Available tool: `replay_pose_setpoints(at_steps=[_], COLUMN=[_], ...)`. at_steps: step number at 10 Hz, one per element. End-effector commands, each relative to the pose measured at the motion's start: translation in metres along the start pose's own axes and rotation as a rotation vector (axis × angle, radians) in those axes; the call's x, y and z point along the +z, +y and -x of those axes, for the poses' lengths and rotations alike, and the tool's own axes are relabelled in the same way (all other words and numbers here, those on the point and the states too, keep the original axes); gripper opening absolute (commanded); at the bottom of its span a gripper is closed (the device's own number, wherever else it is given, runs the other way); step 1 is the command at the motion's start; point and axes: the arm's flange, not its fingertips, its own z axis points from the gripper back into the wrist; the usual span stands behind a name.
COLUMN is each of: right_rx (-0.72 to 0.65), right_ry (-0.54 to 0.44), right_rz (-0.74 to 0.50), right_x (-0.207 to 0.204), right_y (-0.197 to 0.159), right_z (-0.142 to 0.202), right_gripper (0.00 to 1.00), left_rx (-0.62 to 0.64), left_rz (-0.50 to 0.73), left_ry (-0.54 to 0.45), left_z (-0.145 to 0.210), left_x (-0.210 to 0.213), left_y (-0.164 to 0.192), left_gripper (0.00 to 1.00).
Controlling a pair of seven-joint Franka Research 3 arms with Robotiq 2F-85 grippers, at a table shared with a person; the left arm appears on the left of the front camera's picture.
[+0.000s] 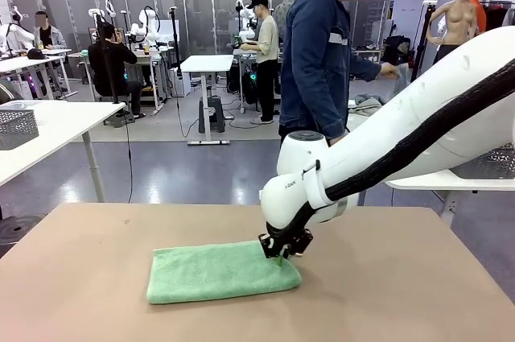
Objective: Fold the towels and place them in the basket.
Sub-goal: When a person lays out a Towel with hook on the table, fold it in half twice.
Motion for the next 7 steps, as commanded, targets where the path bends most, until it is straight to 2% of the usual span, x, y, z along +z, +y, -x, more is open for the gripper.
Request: replay_pose_setpoints(at_steps=[1, 2, 4, 5, 6, 7], right_rx=[-0.031, -0.045, -0.036, -0.017, 0.048, 0.085], right_ry=[0.017, 0.008, -0.037, -0.081, -0.107, -0.113], right_rz=[0.095, 0.127, 0.109, 0.127, 0.093, 0.131], right_x=[0.026, 0.041, 0.079, 0.098, 0.115, 0.13], right_y=[-0.033, -0.049, -0.065, -0.06, -0.045, -0.024], right_z=[0.023, 0.031, 0.048, 0.053, 0.055, 0.052], right_gripper=[0.0, 0.0, 0.0, 0.0, 0.0, 0.0], left_rx=[-0.021, -0.021, -0.021, -0.021, -0.021, -0.021], left_rz=[-0.002, -0.002, -0.002, -0.002, -0.002, -0.002], left_ry=[-0.005, -0.005, -0.005, -0.005, -0.005, -0.005], left_z=[0.004, 0.004, 0.004, 0.004, 0.004, 0.004], left_x=[-0.003, -0.003, -0.003, -0.003, -0.003, -0.003], left_y=[-0.002, -0.002, -0.002, -0.002, -0.002, -0.002], left_gripper=[1.0, 1.0, 1.0, 1.0, 1.0, 1.0])
